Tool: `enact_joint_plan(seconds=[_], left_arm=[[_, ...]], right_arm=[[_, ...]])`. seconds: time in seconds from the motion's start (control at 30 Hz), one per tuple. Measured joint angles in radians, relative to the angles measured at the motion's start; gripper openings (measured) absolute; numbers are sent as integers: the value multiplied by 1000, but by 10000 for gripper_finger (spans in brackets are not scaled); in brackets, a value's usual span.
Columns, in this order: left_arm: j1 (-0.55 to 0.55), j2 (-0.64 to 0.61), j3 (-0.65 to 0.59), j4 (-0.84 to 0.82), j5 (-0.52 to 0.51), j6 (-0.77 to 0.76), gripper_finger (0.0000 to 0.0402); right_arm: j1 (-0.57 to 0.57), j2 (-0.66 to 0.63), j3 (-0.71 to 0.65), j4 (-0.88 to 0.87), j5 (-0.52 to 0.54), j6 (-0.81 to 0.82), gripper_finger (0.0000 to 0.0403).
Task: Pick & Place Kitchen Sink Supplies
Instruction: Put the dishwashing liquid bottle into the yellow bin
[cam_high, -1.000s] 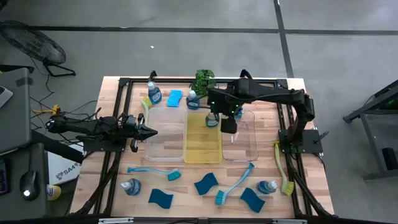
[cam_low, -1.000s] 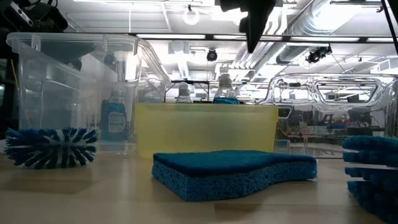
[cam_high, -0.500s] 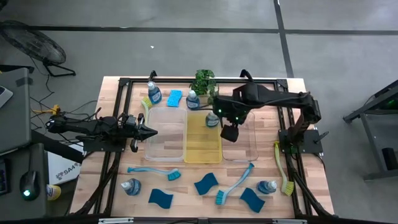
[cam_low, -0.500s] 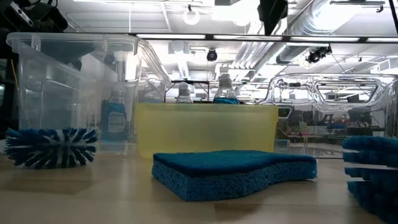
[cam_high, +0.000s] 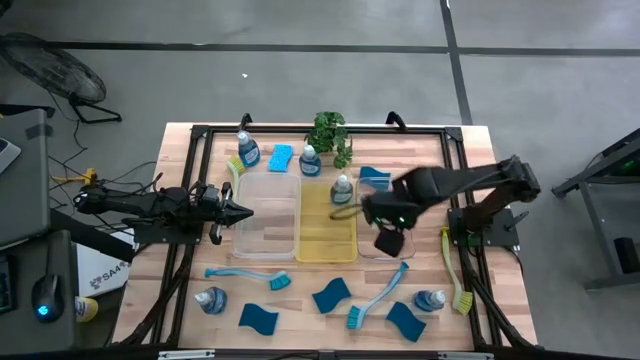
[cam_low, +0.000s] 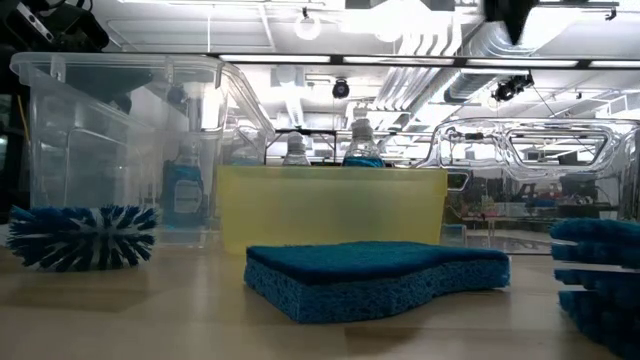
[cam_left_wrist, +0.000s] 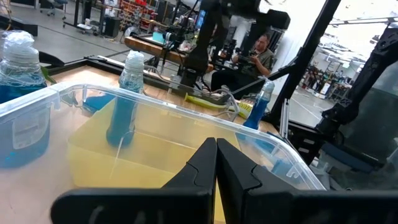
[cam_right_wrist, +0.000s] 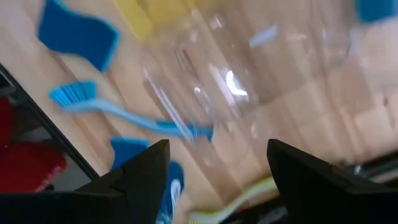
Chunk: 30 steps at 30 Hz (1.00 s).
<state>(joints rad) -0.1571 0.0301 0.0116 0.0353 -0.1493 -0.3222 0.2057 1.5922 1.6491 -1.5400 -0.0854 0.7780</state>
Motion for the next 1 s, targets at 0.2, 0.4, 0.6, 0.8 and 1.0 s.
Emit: enact_joint_plan(seconds=[0.2, 0.4, 0.6, 0.8, 1.0], left_arm=[[0, 0, 0, 0, 0, 0, 2], [0, 0, 0, 0, 0, 0, 2], [0, 0, 0, 0, 0, 0, 2], [0, 0, 0, 0, 0, 0, 2], [0, 0, 0, 0, 0, 0, 2]], right_arm=[[129, -120, -177, 83, -39, 120, 264], [258, -193, -264, 100, -51, 218, 264], [394, -218, -291, 102, -80, 333, 264], [500, -218, -291, 108, -73, 429, 264], [597, -218, -291, 163, -56, 550, 264]])
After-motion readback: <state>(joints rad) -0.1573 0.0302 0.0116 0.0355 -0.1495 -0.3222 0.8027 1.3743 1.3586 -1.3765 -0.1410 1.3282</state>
